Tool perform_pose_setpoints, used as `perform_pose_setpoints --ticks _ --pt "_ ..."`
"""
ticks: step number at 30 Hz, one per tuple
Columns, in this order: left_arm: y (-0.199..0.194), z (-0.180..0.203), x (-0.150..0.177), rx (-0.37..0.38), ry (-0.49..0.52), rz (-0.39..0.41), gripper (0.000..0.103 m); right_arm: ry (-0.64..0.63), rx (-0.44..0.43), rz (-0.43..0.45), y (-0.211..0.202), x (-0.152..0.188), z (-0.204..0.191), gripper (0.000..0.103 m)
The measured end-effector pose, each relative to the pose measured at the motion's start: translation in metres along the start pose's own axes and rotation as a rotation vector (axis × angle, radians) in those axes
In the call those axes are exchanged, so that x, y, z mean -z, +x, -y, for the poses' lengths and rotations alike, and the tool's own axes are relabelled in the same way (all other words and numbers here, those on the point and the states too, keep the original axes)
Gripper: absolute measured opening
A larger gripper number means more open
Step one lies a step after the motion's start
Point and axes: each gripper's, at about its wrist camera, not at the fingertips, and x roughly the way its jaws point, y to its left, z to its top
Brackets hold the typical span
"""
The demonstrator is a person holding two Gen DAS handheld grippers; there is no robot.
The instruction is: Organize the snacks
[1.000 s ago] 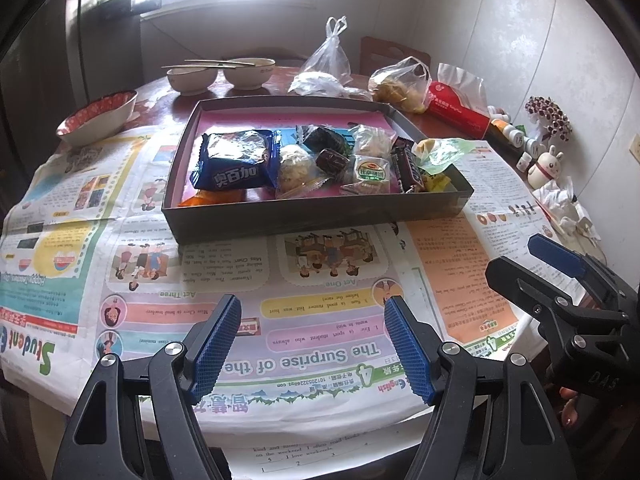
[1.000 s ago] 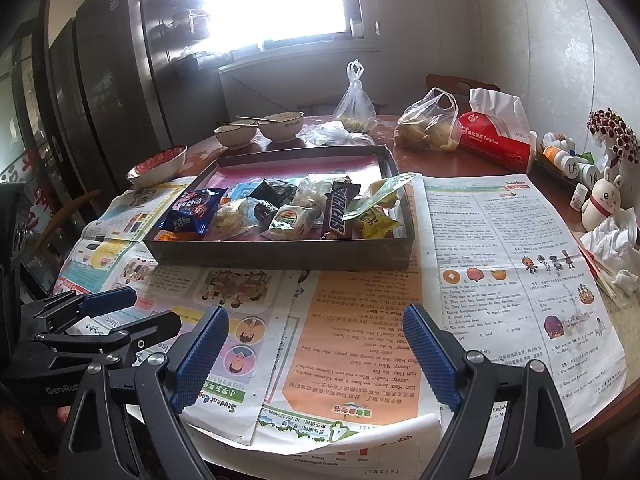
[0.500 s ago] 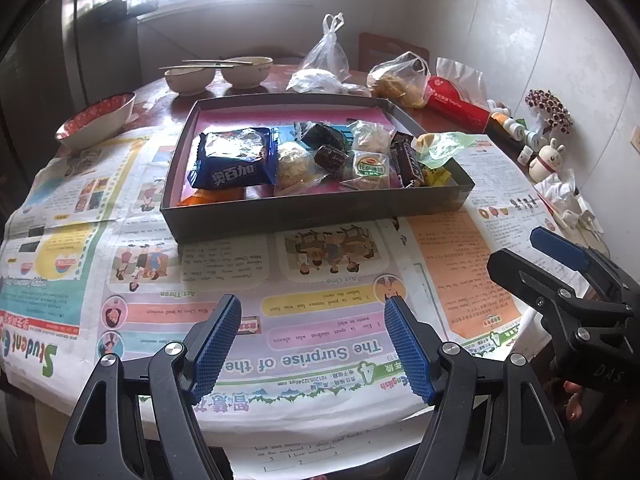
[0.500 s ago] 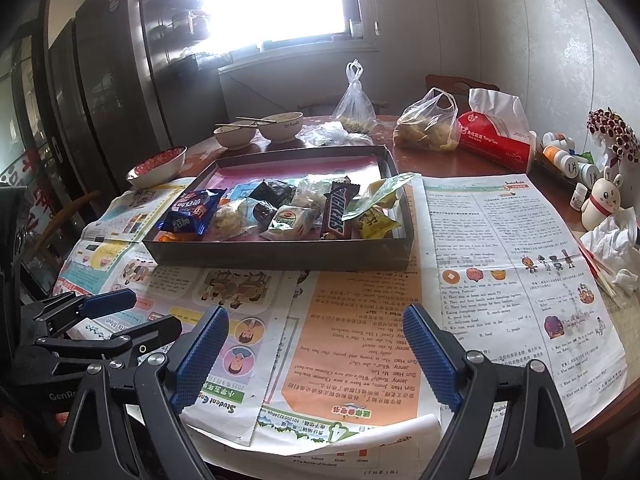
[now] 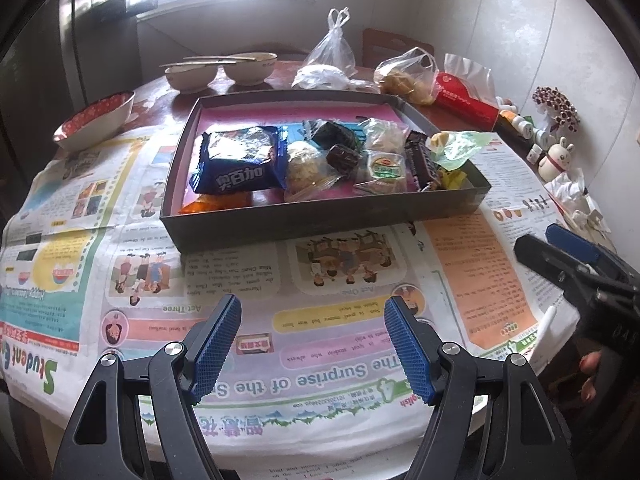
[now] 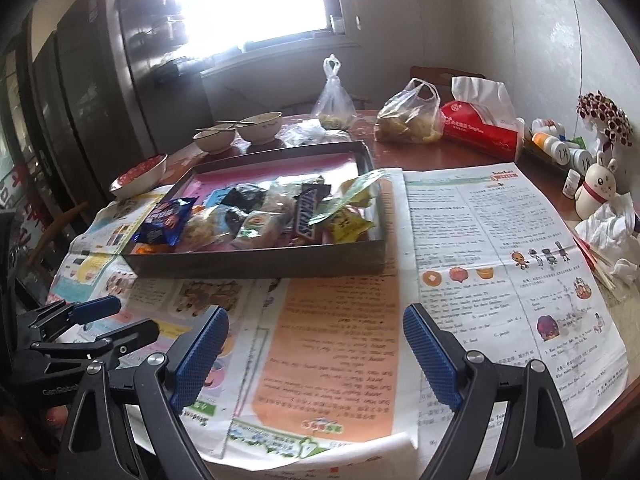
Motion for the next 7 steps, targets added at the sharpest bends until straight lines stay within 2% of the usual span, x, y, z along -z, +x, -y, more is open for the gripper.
perform_pose_setpoints --ticks 5,7 --pt "-0.002 -0.015 -0.006 0.020 -0.020 0.024 0.076 0.032 0.020 -0.004 0.008 -0.010 0.016 0.091" --pt "-0.006 -0.028 -0.012 -0.002 -0.034 0.044 0.076 0.053 0.039 -0.007 0.011 -0.016 0.028 0.091"
